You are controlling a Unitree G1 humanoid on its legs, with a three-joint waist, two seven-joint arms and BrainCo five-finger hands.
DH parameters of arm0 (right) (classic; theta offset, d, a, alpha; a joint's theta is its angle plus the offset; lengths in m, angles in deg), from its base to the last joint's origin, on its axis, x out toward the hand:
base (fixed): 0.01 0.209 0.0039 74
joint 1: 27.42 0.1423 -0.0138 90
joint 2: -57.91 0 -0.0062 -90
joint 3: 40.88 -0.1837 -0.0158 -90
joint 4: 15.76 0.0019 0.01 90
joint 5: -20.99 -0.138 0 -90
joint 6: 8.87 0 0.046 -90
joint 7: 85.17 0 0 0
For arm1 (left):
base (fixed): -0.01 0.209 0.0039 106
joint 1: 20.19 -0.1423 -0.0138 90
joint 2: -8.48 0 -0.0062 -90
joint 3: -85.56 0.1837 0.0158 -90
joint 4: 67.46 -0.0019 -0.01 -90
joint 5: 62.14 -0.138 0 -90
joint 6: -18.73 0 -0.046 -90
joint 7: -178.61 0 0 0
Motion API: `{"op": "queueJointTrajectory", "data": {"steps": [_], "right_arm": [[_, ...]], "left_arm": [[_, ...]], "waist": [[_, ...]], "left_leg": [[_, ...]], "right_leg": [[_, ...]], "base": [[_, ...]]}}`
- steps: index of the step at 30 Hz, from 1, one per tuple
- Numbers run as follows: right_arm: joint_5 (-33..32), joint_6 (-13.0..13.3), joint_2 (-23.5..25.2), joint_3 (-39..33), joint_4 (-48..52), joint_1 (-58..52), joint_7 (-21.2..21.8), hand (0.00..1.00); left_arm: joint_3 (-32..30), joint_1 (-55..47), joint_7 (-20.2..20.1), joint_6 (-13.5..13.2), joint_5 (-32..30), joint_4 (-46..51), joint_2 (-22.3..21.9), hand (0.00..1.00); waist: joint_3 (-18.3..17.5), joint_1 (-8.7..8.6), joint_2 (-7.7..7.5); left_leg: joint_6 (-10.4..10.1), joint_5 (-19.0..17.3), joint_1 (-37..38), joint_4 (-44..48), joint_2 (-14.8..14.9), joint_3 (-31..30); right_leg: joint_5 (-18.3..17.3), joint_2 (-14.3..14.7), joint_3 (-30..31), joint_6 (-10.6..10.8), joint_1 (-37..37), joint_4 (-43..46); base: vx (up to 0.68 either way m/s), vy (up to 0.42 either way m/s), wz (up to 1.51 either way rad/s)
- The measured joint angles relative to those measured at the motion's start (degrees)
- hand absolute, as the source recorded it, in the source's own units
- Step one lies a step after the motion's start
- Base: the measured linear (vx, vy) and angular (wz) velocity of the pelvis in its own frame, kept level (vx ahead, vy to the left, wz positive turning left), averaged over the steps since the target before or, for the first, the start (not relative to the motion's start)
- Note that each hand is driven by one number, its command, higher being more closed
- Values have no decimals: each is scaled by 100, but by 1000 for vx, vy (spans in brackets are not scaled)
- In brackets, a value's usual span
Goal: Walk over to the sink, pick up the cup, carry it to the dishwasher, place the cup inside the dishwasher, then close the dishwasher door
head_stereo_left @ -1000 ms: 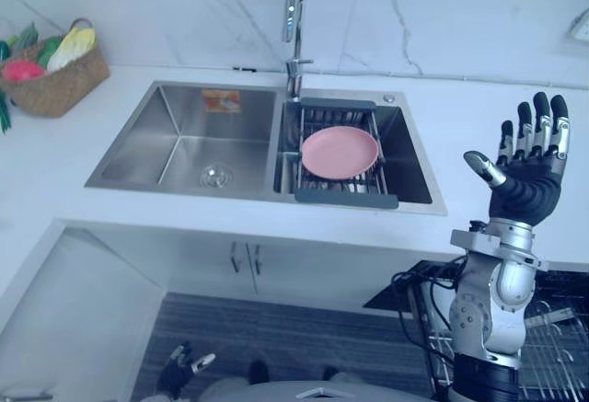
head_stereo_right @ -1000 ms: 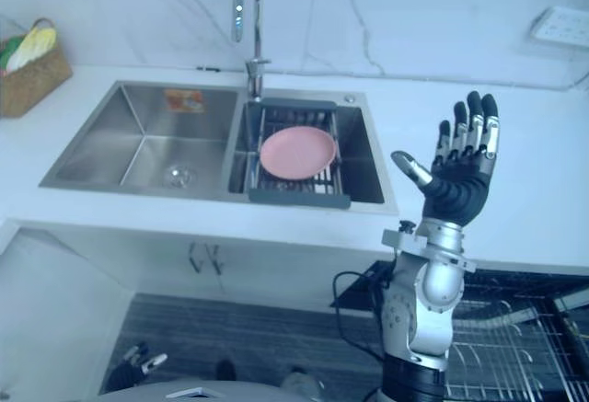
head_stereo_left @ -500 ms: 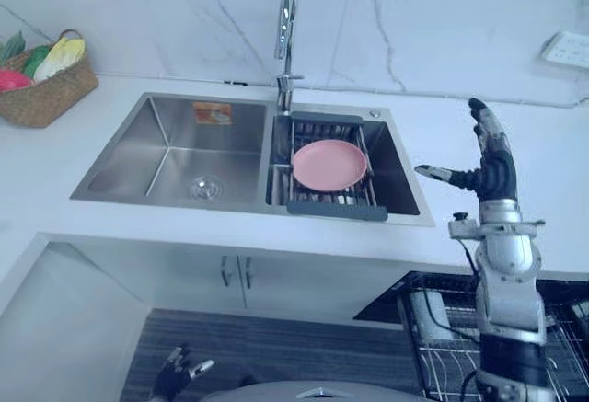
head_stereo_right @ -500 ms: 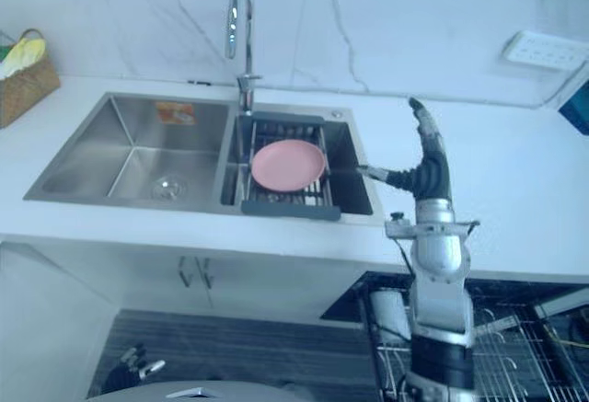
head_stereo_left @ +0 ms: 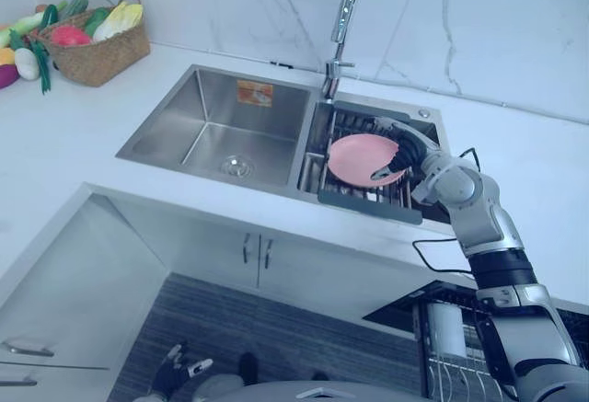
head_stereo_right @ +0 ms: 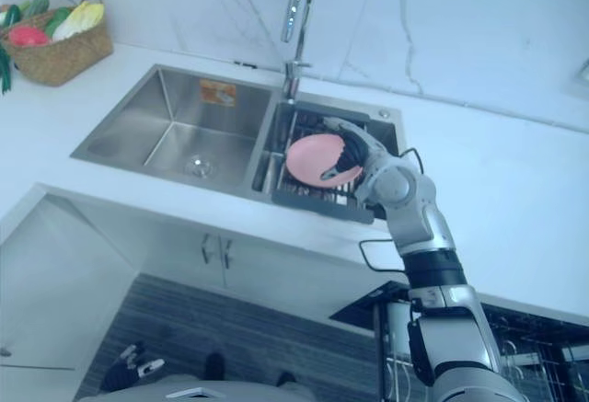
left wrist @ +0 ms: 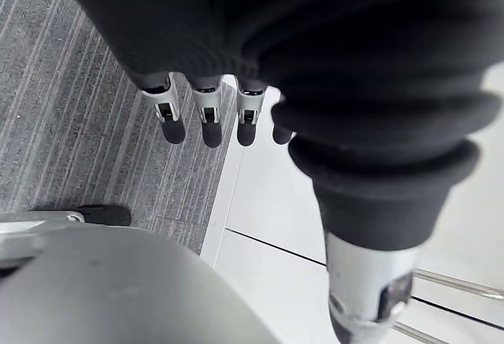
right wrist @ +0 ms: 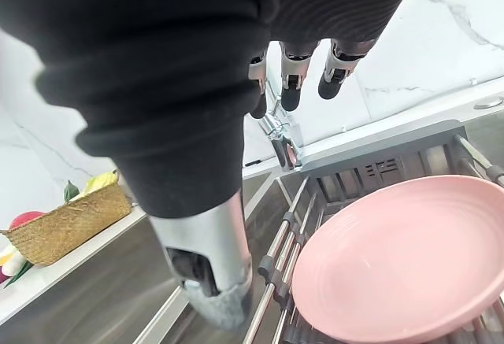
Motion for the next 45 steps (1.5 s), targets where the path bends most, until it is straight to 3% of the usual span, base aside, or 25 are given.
{"op": "queueJointTrajectory", "data": {"steps": [5, 13, 16, 21, 25, 31, 34, 37, 45], "right_arm": [[-3, 3, -1, 0, 1, 0, 0, 0], [-59, 173, -343, -109, 39, -4, -2, 0], [14, 240, -382, -299, 39, -8, -18, 0], [511, 300, -446, -300, 37, -14, -218, 0], [923, 503, -445, -293, 36, -111, -276, 0], [1454, 569, -445, -214, -228, -268, -502, 0], [1698, 548, -446, -130, -567, -258, -566, 0], [1797, 498, -452, 5, -704, -234, -707, 0], [1801, 376, -558, 120, -1086, 524, -938, 0]], "left_arm": [[1, 3, -1, 30, 6, -1, -15, 0], [-25, 145, 21, 818, 305, -15, 21, 0], [-87, 262, 22, 964, 352, -14, 24, 0], [-134, 256, 24, 992, 556, -16, -1, 0], [-169, 237, 13, 1013, 564, -30, -24, 0], [-167, 240, 15, 1013, 566, -28, 7, 0], [-159, 255, 22, 1014, 574, -27, 30, 0], [-121, 267, 44, 1014, 618, -14, 45, 0], [47, 307, 59, 1006, 801, 3, 42, 0]], "waist": [[31, -28, 24], [70, -221, -15], [84, -254, -39], [90, -254, -47], [106, -239, -53], [150, -193, -103], [213, -148, -125], [262, -142, -115], [471, -75, -5]], "left_leg": [[-8, -15, -8, -1, 8, 56], [48, -126, 17, -1, 11, 481], [33, -105, 46, 1, -12, 487], [-112, -158, 175, -2, -5, 480], [-27, -254, 190, -3, 66, 941], [-28, -250, 76, -2, 21, 969], [-37, -209, -2, -1, -3, 960], [94, -135, -5, 4, -30, 919], [45, -94, -112, 6, -25, 847]], "right_leg": [[-1, -2, 54, -4, -6, -6], [47, -91, 144, 78, -2, 43], [26, -123, 130, 66, 7, 89], [-17, -132, 88, 7, 121, 219], [-77, -196, 49, 94, 159, 238], [-184, -251, 50, 126, 35, 279], [-174, -265, 42, 123, -33, 279], [-154, -256, -51, 150, -39, 272], [-140, -237, -87, 125, -128, 242]], "base": [[-59, 11, -2], [12, 18, -7], [64, 4, 1], [14, -15, 10], [-65, -7, 8], [-19, 10, 4], [64, 3, 3], [129, -32, 14], [21, -52, 4]]}}
